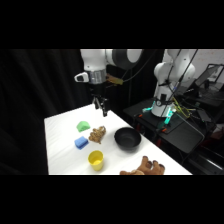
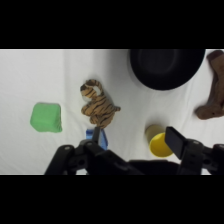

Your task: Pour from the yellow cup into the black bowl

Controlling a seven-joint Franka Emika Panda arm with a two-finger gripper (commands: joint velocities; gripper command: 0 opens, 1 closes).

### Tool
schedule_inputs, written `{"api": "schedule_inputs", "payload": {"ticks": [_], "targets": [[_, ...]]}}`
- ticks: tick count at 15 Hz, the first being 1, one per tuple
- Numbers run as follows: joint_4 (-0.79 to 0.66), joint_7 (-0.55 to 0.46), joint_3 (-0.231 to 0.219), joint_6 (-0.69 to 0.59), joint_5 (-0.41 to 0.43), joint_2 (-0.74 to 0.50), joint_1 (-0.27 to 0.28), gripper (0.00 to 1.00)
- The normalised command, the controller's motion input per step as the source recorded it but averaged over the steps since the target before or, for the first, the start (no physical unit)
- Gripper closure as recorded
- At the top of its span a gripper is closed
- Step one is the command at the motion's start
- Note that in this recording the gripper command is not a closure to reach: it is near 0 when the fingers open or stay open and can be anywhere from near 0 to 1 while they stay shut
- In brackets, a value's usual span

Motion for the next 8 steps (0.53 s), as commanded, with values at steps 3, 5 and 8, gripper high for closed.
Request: {"api": "schedule_inputs", "payload": {"ticks": [3, 5, 8], "targets": [[0.03, 0.02, 0.03, -0.02, 0.0, 0.01, 0.001, 0.0], [0.12, 0.1, 0.081, -0.04, -0.012, 0.03, 0.065, 0.0], [0.2, 0.15, 0.123, 0.0, -0.033, 0.05, 0.127, 0.0]]}}
